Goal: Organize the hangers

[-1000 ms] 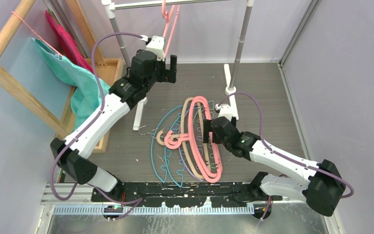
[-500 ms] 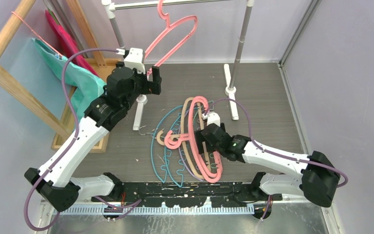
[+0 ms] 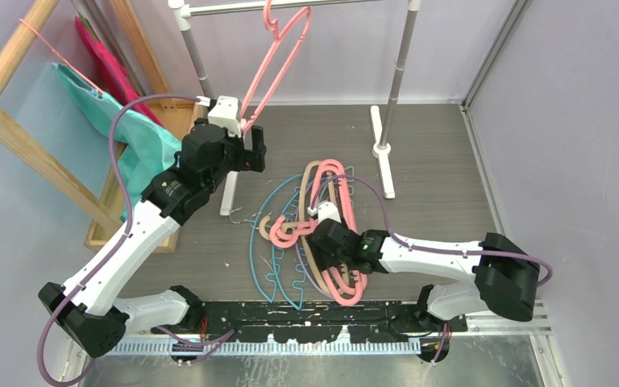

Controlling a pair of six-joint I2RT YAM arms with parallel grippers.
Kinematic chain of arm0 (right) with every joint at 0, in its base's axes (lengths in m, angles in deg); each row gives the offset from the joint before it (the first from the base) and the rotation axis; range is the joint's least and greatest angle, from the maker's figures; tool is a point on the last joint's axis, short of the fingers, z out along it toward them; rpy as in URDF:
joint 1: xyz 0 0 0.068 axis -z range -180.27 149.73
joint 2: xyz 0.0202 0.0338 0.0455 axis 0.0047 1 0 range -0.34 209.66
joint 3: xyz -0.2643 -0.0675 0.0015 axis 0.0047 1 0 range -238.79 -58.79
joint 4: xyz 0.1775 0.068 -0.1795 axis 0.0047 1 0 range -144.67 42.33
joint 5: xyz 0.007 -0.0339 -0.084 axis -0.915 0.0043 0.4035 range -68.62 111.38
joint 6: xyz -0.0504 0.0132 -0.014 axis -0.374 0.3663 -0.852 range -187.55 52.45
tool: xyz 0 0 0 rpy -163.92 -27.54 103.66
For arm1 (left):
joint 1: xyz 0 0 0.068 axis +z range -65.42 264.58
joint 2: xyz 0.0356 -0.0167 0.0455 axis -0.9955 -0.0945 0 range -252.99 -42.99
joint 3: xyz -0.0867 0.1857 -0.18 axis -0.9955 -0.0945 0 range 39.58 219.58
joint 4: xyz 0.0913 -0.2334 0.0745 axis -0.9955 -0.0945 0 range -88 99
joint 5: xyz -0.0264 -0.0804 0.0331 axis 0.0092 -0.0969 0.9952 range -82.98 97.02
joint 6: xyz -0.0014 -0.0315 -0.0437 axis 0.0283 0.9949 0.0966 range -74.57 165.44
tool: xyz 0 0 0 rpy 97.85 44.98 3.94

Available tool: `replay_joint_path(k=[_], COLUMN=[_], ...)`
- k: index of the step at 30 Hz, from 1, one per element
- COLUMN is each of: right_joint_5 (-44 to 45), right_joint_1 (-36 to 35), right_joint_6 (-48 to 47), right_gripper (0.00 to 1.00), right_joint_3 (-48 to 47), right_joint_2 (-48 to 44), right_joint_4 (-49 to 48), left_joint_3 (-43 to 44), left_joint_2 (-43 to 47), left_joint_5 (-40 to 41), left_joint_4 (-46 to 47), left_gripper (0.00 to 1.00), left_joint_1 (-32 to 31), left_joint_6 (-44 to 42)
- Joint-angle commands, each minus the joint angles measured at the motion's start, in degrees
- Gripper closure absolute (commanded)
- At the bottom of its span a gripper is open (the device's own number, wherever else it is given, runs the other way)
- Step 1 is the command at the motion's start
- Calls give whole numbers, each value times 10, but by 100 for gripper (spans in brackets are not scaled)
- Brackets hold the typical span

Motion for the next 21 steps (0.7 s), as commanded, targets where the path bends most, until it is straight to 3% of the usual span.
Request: replay_joint_path(k=[1,5,13,21], right_joint_5=[-8,1,42,34], right_joint_1=[-19,-34,-56,-77], right_joint_6=[6,17,22,34], right_gripper=[33,38,39,49], right_joint_3=[-29,-32,-59,-64], right_joint_2=[16,27,16,10], right_joint_4=[-22,-19,15,22], left_joint_3=[-15,-21,-18,-58], left_joint_2=[25,30,34,35], left_joint_5=[-7,-6,-11,-17], left_joint_4=[10,10,15,-21], left_gripper=[2,2,2,2], left_joint_1=[2,2,2,2], left_joint_6=[16,16,18,52])
